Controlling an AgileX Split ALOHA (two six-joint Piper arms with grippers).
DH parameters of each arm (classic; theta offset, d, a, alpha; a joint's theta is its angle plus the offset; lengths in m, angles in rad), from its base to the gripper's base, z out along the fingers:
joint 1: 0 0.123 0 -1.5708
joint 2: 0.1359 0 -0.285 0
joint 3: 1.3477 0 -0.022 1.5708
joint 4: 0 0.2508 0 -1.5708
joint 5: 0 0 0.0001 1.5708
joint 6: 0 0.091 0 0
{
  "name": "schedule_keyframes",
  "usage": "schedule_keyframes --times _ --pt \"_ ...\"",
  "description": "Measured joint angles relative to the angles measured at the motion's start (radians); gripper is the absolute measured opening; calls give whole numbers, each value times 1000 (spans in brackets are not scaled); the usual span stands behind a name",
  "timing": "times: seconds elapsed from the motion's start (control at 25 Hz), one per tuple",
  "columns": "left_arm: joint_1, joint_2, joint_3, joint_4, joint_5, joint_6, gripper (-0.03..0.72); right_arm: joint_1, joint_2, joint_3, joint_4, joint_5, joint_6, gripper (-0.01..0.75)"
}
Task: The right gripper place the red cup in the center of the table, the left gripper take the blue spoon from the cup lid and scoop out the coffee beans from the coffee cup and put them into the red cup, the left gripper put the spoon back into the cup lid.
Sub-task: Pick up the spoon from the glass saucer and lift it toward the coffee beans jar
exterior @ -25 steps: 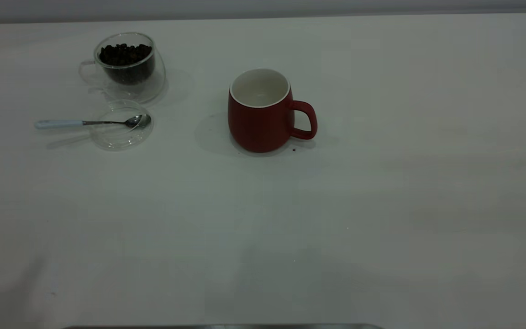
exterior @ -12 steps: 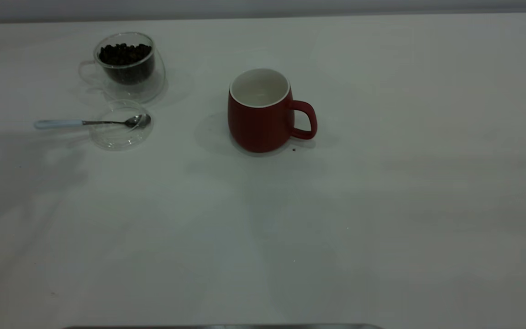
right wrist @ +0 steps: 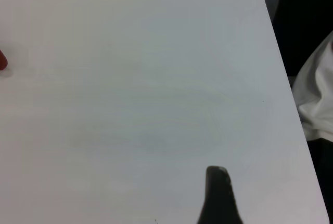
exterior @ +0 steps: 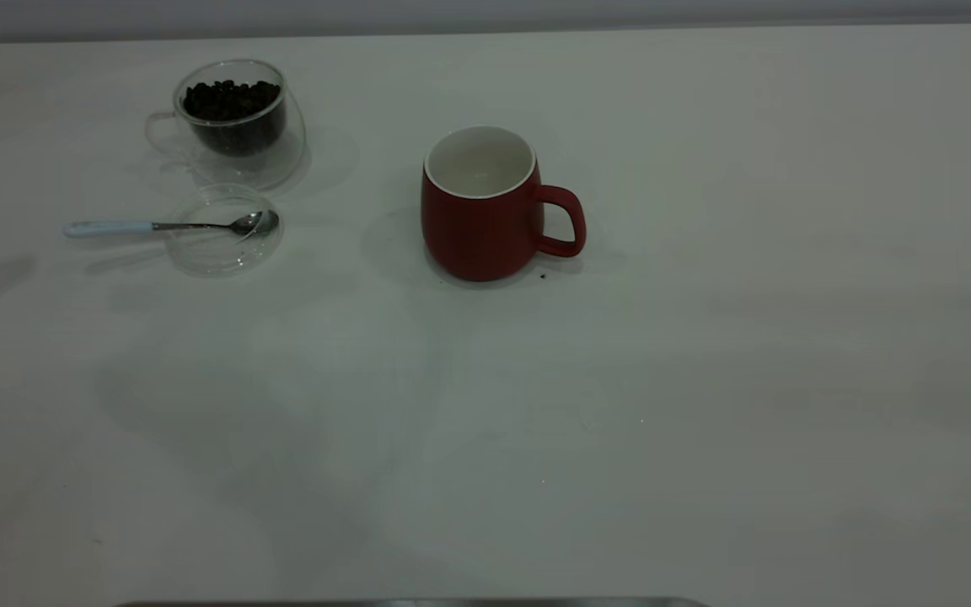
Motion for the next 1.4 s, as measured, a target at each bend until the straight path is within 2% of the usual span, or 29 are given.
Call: schedule_keyframes --times 0.12,0.32,0.52,0.92,1.4 --pt "26 77 -5 -16 11 64 587 0 0 0 0 0 0 574" --pt "27 203 -6 -24 10 129 587 0 0 0 0 0 0 574" --pt "26 311 -8 -31 -43 154 587 0 0 0 0 0 0 573" --pt "9 489 -18 -62 -86 285 587 0 0 0 0 0 0 573" --pt "-47 650 -101 -114 -84 309 587 0 0 0 0 0 0 573"
